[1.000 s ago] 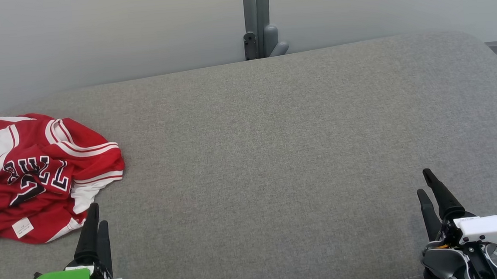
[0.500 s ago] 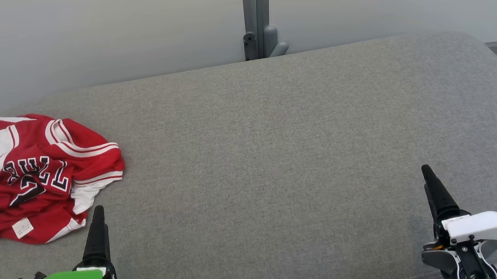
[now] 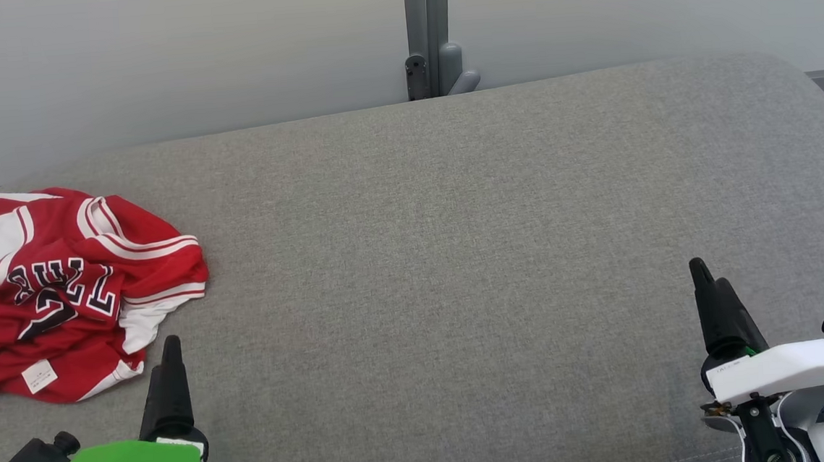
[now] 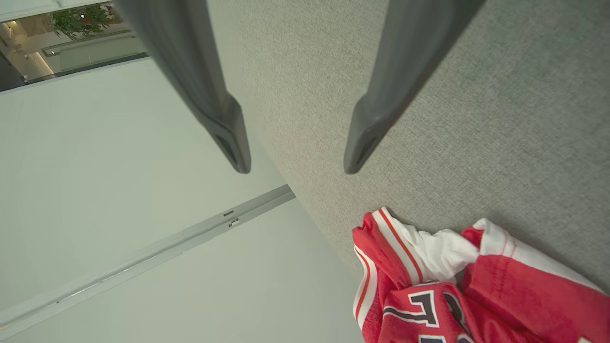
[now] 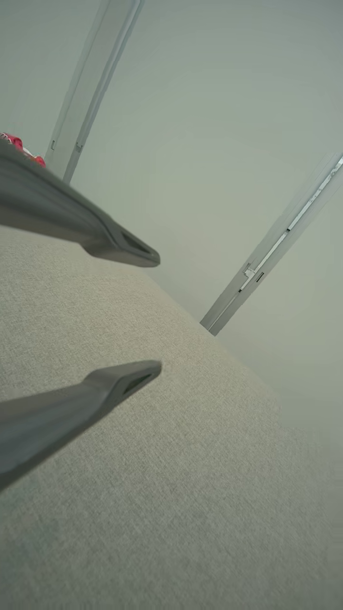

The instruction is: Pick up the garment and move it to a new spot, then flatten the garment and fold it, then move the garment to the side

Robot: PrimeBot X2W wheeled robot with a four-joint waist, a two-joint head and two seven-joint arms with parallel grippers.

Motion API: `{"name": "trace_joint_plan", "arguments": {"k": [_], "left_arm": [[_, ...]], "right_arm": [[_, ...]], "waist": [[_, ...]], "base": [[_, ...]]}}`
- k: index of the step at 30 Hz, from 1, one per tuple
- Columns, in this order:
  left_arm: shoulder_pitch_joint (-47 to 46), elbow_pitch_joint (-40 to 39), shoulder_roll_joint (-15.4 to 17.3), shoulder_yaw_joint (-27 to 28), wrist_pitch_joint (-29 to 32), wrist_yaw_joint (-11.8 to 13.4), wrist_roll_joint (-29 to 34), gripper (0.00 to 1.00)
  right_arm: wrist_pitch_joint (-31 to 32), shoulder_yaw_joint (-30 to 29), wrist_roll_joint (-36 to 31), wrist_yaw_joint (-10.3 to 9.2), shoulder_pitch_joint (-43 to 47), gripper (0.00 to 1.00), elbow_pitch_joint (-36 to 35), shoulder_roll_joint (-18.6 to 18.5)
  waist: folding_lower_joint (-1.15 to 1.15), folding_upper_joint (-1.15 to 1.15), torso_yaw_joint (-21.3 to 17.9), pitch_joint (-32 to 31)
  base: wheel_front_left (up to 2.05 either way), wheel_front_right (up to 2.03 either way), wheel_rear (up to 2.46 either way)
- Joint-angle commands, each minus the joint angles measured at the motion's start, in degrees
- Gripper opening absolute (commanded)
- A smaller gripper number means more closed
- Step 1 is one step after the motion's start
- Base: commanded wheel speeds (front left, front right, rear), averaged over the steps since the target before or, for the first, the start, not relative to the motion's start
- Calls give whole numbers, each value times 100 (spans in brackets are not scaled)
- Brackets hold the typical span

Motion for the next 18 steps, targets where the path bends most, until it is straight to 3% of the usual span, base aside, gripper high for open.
{"name": "trace_joint_plan", "arguments": {"k": [1, 18], "left_arm": [[-35, -92, 27, -27, -52, -1, 230, 100], [97, -37, 81, -152, -377, -2, 1791, 100]], "right_arm": [[-60, -18, -239, 1, -26, 100, -137, -41], [-384, 19, -2024, 2, 167, 100, -114, -51]], "waist": [[0, 14, 1, 2], [0, 20, 23, -53]], "base": [[0, 0, 0], [0, 0, 0]]}}
